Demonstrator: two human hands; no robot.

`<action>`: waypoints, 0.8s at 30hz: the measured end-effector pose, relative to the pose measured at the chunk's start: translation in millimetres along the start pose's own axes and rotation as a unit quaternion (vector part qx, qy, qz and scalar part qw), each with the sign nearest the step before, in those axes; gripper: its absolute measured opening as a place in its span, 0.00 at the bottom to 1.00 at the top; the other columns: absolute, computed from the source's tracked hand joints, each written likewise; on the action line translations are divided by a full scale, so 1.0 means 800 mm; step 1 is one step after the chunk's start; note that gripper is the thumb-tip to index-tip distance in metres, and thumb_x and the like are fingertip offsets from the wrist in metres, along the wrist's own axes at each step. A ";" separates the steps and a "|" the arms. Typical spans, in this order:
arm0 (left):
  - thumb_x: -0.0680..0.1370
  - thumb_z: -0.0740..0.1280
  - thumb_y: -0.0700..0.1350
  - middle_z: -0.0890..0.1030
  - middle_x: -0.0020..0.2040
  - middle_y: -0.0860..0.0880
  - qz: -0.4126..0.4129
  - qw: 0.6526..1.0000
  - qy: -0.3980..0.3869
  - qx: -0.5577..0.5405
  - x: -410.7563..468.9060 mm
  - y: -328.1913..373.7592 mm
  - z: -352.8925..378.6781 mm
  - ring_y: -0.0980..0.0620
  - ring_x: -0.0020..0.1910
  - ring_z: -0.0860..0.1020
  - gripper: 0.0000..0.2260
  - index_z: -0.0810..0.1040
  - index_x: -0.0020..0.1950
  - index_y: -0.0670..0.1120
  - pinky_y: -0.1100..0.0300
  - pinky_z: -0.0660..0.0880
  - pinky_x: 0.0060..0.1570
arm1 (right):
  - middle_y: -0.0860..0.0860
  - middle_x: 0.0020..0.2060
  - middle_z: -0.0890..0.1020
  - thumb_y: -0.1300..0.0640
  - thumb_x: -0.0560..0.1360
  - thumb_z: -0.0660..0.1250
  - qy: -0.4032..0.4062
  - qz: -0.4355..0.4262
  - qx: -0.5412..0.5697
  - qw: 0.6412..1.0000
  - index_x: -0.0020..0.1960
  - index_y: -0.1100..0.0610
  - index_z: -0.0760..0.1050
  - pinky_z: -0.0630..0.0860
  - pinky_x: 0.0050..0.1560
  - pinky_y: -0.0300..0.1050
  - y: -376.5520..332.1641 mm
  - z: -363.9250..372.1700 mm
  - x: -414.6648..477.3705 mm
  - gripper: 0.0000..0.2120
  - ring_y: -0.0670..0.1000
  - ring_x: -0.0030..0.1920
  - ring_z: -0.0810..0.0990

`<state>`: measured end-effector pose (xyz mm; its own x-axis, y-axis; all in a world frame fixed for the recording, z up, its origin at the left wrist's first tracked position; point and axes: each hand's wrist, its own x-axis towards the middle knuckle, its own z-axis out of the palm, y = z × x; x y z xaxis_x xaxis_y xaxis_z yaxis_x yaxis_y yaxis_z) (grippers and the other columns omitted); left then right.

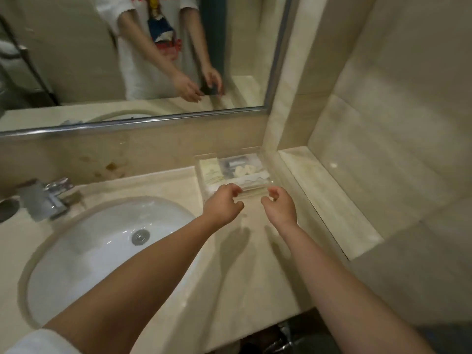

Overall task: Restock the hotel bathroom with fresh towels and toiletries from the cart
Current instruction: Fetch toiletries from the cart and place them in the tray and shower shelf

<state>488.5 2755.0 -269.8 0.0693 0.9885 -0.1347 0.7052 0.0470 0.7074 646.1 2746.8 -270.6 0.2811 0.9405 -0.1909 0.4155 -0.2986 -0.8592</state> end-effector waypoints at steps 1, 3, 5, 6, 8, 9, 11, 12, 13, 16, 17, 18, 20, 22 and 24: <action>0.75 0.65 0.45 0.76 0.60 0.54 0.012 1.000 -0.016 -0.009 -0.005 0.002 0.001 0.54 0.56 0.77 0.17 0.75 0.64 0.52 0.57 0.74 0.56 | 0.48 0.63 0.77 0.57 0.75 0.66 0.024 0.013 0.014 1.000 0.65 0.53 0.73 0.71 0.64 0.46 0.001 -0.003 -0.015 0.18 0.49 0.63 0.76; 0.75 0.66 0.45 0.77 0.57 0.54 0.042 0.997 -0.050 -0.027 -0.018 0.006 0.003 0.54 0.53 0.78 0.16 0.75 0.63 0.51 0.56 0.76 0.54 | 0.48 0.63 0.77 0.57 0.75 0.66 0.071 0.037 0.046 0.996 0.66 0.53 0.73 0.72 0.63 0.46 0.007 -0.009 -0.051 0.19 0.48 0.60 0.76; 0.75 0.66 0.45 0.78 0.54 0.54 0.070 0.993 -0.082 -0.046 -0.036 0.010 0.009 0.54 0.51 0.78 0.14 0.76 0.61 0.52 0.55 0.77 0.52 | 0.47 0.61 0.76 0.58 0.76 0.65 0.111 0.055 0.074 0.990 0.66 0.52 0.73 0.71 0.59 0.43 0.015 -0.013 -0.090 0.19 0.46 0.57 0.75; 0.75 0.66 0.45 0.78 0.53 0.55 0.085 0.990 -0.095 -0.053 -0.046 0.013 0.012 0.53 0.50 0.78 0.13 0.76 0.60 0.52 0.55 0.77 0.50 | 0.46 0.60 0.76 0.58 0.76 0.65 0.130 0.062 0.087 0.986 0.66 0.52 0.72 0.71 0.58 0.42 0.020 -0.016 -0.108 0.19 0.46 0.56 0.75; 0.75 0.66 0.45 0.78 0.51 0.55 0.115 0.984 -0.121 -0.062 -0.070 0.022 0.022 0.53 0.49 0.78 0.13 0.76 0.59 0.51 0.55 0.77 0.48 | 0.46 0.58 0.75 0.59 0.76 0.65 0.174 0.075 0.102 0.976 0.66 0.52 0.73 0.70 0.57 0.41 0.030 -0.023 -0.147 0.19 0.45 0.55 0.75; 0.75 0.66 0.44 0.78 0.51 0.54 0.126 0.981 -0.132 -0.070 -0.084 0.027 0.027 0.53 0.48 0.78 0.13 0.76 0.59 0.51 0.55 0.76 0.48 | 0.46 0.58 0.75 0.59 0.75 0.65 0.195 0.081 0.107 0.971 0.66 0.53 0.73 0.70 0.56 0.41 0.035 -0.028 -0.166 0.19 0.45 0.55 0.75; 0.75 0.67 0.43 0.78 0.50 0.53 0.148 0.971 -0.165 -0.089 -0.115 0.041 0.042 0.53 0.47 0.78 0.12 0.76 0.58 0.50 0.55 0.75 0.49 | 0.46 0.57 0.76 0.59 0.75 0.66 0.241 0.098 0.116 0.959 0.66 0.53 0.73 0.69 0.55 0.40 0.050 -0.040 -0.208 0.19 0.47 0.55 0.75; 0.75 0.67 0.42 0.79 0.49 0.52 0.157 0.965 -0.186 -0.099 -0.131 0.047 0.050 0.52 0.46 0.78 0.12 0.77 0.58 0.49 0.55 0.75 0.49 | 0.47 0.57 0.76 0.60 0.75 0.66 0.262 0.106 0.119 0.952 0.65 0.53 0.73 0.69 0.54 0.41 0.057 -0.046 -0.228 0.18 0.48 0.56 0.76; 0.75 0.67 0.42 0.79 0.48 0.52 0.168 0.958 -0.209 -0.106 -0.146 0.053 0.061 0.52 0.46 0.78 0.12 0.77 0.58 0.49 0.55 0.75 0.51 | 0.47 0.57 0.77 0.60 0.75 0.66 0.285 0.114 0.122 0.944 0.65 0.53 0.73 0.70 0.54 0.41 0.065 -0.053 -0.249 0.18 0.48 0.56 0.76; 0.75 0.67 0.40 0.78 0.46 0.52 0.210 0.935 -0.264 -0.112 -0.195 0.075 0.094 0.53 0.46 0.77 0.10 0.77 0.56 0.47 0.57 0.74 0.53 | 0.51 0.56 0.77 0.63 0.76 0.65 0.350 0.144 0.137 0.916 0.65 0.57 0.73 0.71 0.54 0.40 0.087 -0.077 -0.311 0.17 0.50 0.55 0.76; 0.75 0.67 0.40 0.78 0.44 0.53 0.224 0.926 -0.281 -0.114 -0.214 0.084 0.106 0.53 0.46 0.77 0.10 0.78 0.56 0.47 0.58 0.73 0.52 | 0.52 0.55 0.77 0.63 0.76 0.65 0.368 0.156 0.139 0.906 0.64 0.59 0.73 0.71 0.53 0.40 0.096 -0.085 -0.334 0.17 0.49 0.54 0.76; 0.76 0.67 0.39 0.77 0.43 0.54 0.236 0.917 -0.300 -0.117 -0.236 0.093 0.117 0.53 0.44 0.77 0.09 0.78 0.55 0.46 0.59 0.73 0.50 | 0.52 0.55 0.77 0.64 0.76 0.65 0.387 0.169 0.139 0.896 0.64 0.60 0.73 0.71 0.53 0.40 0.105 -0.095 -0.359 0.16 0.49 0.53 0.75; 0.76 0.67 0.38 0.77 0.41 0.54 0.257 0.897 -0.339 -0.116 -0.275 0.108 0.140 0.53 0.43 0.76 0.09 0.78 0.56 0.45 0.60 0.73 0.49 | 0.52 0.55 0.78 0.63 0.76 0.65 0.421 0.195 0.136 0.875 0.64 0.59 0.73 0.70 0.49 0.39 0.124 -0.112 -0.406 0.16 0.47 0.51 0.75; 0.76 0.67 0.39 0.78 0.42 0.53 0.288 0.875 -0.376 -0.099 -0.320 0.121 0.165 0.53 0.43 0.76 0.09 0.78 0.55 0.45 0.59 0.74 0.51 | 0.52 0.56 0.79 0.62 0.76 0.66 0.459 0.223 0.133 0.850 0.63 0.57 0.74 0.71 0.50 0.40 0.147 -0.125 -0.457 0.16 0.49 0.52 0.77; 0.76 0.67 0.39 0.78 0.42 0.53 0.315 0.850 -0.414 -0.085 -0.371 0.133 0.189 0.52 0.43 0.76 0.07 0.77 0.54 0.46 0.58 0.74 0.52 | 0.53 0.56 0.80 0.62 0.75 0.66 0.499 0.245 0.131 0.821 0.62 0.58 0.74 0.73 0.57 0.45 0.167 -0.134 -0.513 0.16 0.52 0.55 0.79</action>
<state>649.7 2444.5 -259.6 0.9175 0.3885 -0.0847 0.2375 -0.3648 0.9003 679.1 2303.2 -255.6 0.9820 0.0774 -0.1721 -0.1223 -0.4339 -0.8926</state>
